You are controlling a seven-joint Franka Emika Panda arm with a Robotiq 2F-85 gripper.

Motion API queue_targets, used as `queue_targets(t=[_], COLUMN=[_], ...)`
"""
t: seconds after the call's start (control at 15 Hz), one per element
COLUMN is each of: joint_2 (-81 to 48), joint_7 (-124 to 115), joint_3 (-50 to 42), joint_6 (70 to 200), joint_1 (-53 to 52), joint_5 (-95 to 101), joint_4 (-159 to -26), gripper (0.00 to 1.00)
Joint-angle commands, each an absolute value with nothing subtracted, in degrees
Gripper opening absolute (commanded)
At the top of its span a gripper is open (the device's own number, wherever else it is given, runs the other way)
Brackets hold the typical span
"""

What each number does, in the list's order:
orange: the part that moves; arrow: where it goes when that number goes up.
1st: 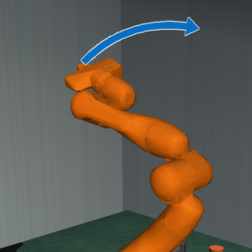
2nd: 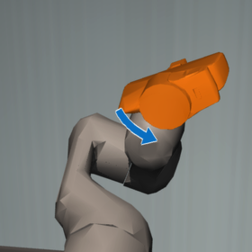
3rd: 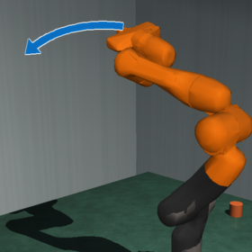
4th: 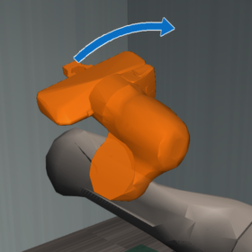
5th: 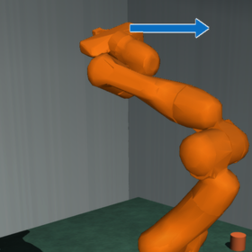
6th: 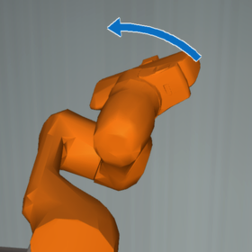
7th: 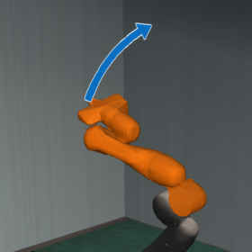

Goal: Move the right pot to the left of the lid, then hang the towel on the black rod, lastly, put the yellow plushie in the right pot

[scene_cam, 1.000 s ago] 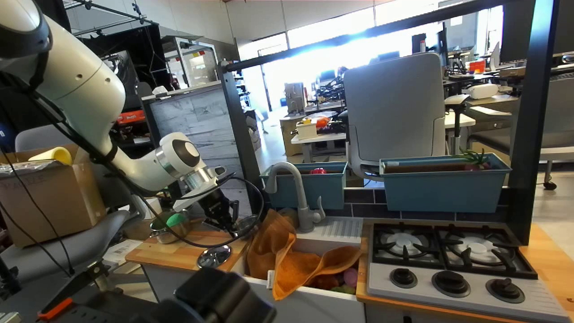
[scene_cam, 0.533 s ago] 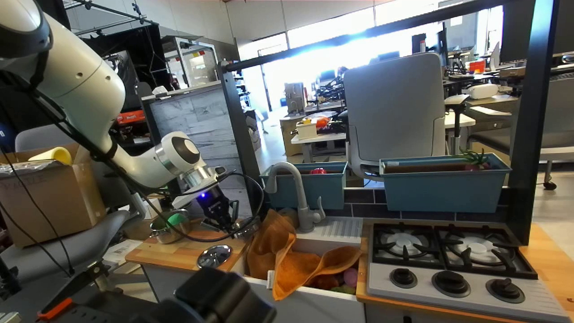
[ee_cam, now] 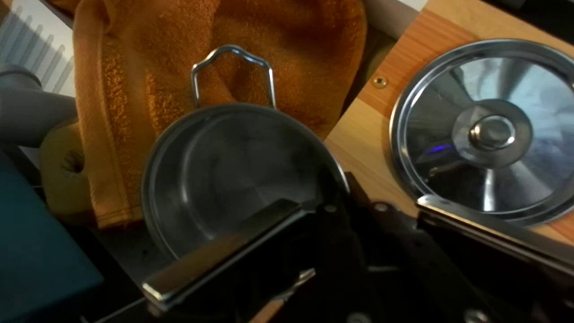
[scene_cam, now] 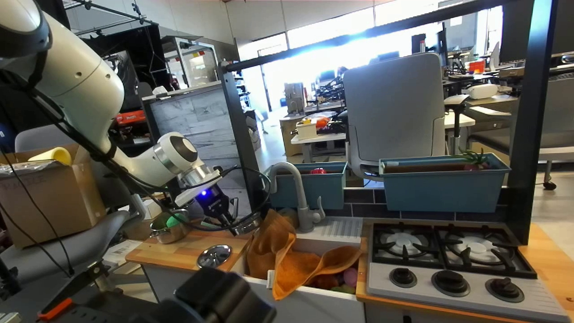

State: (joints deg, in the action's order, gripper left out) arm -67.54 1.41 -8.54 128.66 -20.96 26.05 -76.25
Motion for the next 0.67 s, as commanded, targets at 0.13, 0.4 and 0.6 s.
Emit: queue_targets(t=[0.13, 0.4, 0.6], joint_2=[-52.17, -42.26, -34.74], joint_7=[8.3, 16.49, 22.84], joint_3=[1.0, 9.04, 14.74], joint_6=[132.97, 131.2, 128.32], joint_1=[-16.2, -11.6, -7.9], joint_5=[22.41, 17.46, 11.52], joint_4=[-94.9, -106.31, -115.63], gripper=[0.02, 0.02, 0.02])
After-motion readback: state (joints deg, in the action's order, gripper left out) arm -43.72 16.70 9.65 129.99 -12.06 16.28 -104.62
